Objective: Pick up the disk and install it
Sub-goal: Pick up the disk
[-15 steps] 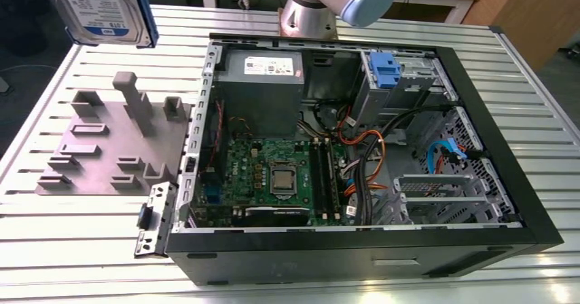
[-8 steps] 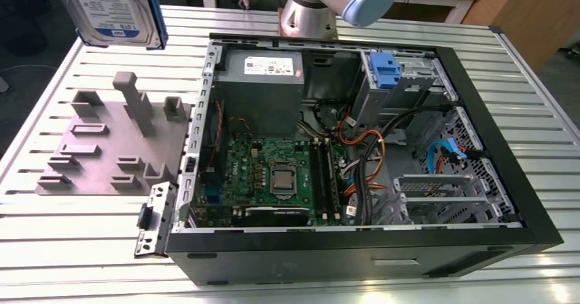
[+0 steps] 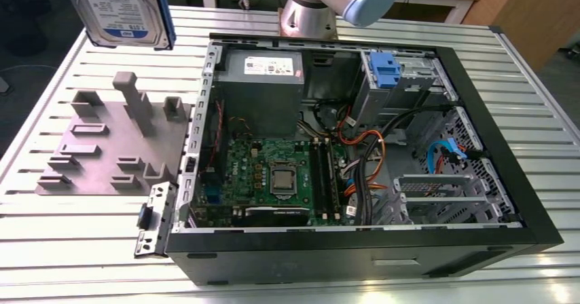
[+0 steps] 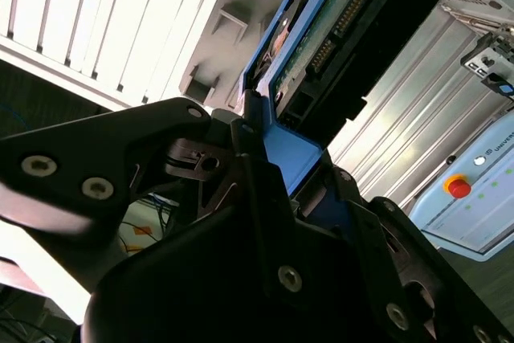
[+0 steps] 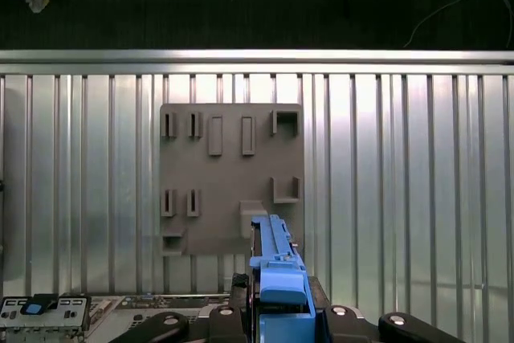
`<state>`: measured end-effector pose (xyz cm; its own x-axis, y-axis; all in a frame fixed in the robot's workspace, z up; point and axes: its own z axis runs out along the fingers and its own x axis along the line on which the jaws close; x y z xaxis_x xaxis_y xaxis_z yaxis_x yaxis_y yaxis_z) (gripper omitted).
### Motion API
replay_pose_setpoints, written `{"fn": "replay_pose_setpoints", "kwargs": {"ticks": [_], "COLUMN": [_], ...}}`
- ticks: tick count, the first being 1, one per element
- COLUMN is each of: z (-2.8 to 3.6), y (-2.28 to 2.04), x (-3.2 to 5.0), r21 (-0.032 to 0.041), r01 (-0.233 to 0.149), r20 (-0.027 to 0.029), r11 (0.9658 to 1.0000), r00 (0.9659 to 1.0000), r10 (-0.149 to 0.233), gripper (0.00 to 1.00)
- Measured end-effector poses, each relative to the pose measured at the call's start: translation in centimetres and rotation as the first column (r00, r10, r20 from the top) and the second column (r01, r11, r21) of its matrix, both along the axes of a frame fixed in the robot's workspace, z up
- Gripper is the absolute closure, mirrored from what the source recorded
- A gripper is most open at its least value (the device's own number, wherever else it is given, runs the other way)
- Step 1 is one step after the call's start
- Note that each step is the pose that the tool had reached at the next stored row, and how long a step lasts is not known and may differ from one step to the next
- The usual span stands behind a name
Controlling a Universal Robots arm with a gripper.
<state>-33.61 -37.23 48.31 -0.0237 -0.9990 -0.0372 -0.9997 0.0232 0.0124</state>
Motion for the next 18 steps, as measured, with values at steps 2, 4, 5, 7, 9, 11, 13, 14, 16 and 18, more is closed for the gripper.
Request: {"fn": "replay_pose_setpoints", "kwargs": {"ticks": [2, 4, 5, 7, 9, 11, 13, 14, 16, 18], "z": [0.0, 0.0, 0.0, 0.0, 0.0, 0.0, 0.0, 0.0, 0.0, 0.0], "y": [0.0, 0.0, 0.0, 0.0, 0.0, 0.0, 0.0, 0.0, 0.0, 0.0], "x": [0.04, 0.05, 0.06, 0.07, 0.07, 0.09, 0.1, 0.1, 0.11, 0.11], "r21": [0.0, 0.0, 0.0, 0.0, 0.0, 0.0, 0.0, 0.0, 0.0, 0.0], "r01": [0.0, 0.0, 0.0, 0.0, 0.0, 0.0, 0.0, 0.0, 0.0, 0.0], "r20": [0.0, 0.0, 0.0, 0.0, -0.0001, 0.0, 0.0, -0.0001, -0.0001, 0.0], "r11": [1.0, 1.0, 1.0, 1.0, 1.0, 1.0, 1.0, 1.0, 1.0, 1.0], "r00": [1.0, 1.0, 1.0, 1.0, 1.0, 1.0, 1.0, 1.0, 1.0, 1.0], "r10": [0.0, 0.0, 0.0, 0.0, 0.0, 0.0, 0.0, 0.0, 0.0, 0.0], "gripper": [0.63, 0.63, 0.63, 0.63, 0.63, 0.63, 0.63, 0.63, 0.63, 0.63]}}
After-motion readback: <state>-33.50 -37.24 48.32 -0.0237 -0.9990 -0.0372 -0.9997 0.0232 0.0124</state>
